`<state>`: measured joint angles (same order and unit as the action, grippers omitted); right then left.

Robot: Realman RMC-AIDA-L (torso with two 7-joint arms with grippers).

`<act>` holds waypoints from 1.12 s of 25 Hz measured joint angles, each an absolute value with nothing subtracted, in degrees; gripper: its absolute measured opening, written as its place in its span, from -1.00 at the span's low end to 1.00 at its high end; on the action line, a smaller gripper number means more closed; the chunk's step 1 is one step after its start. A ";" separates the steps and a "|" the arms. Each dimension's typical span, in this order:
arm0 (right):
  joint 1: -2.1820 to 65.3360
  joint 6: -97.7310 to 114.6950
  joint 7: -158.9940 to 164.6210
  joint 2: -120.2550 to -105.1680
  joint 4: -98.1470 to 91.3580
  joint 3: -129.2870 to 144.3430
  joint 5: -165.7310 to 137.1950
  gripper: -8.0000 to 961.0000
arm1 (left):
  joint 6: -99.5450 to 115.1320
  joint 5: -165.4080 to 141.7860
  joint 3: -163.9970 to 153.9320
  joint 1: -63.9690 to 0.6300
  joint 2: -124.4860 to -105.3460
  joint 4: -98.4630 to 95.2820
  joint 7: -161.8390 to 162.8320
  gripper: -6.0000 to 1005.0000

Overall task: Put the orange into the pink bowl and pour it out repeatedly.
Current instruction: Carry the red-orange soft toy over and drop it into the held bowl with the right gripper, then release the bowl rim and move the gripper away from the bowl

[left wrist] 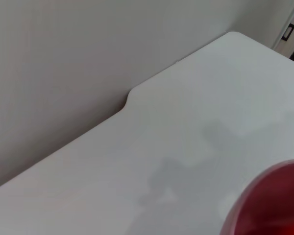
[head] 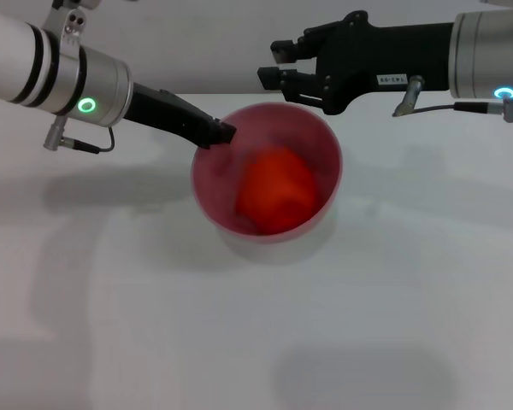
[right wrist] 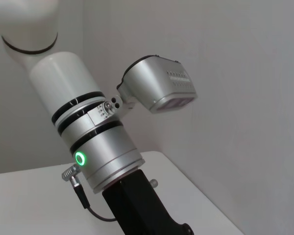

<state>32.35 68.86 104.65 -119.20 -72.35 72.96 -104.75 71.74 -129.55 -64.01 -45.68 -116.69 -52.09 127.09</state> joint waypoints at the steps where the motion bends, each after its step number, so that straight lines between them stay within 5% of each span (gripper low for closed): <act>1: 32.31 68.83 104.64 -119.21 -72.35 72.91 -104.65 -0.62 | 71.72 -129.55 -64.01 -45.68 -116.67 -52.01 127.09 -0.90; 11: 25.73 67.02 90.56 -119.46 -73.37 68.74 -88.06 0.26 | 70.17 -129.51 -63.98 -45.13 -117.21 -51.61 127.09 -0.90; 19: 19.18 67.60 65.64 -119.18 -65.76 67.12 -60.89 0.36 | 67.36 -128.53 -66.60 -44.77 -117.98 -50.78 127.47 -0.90; 28: 20.90 67.95 53.44 -119.01 -54.73 67.78 -45.25 0.36 | 64.34 -126.53 -69.25 -44.63 -118.02 -50.65 127.23 -0.90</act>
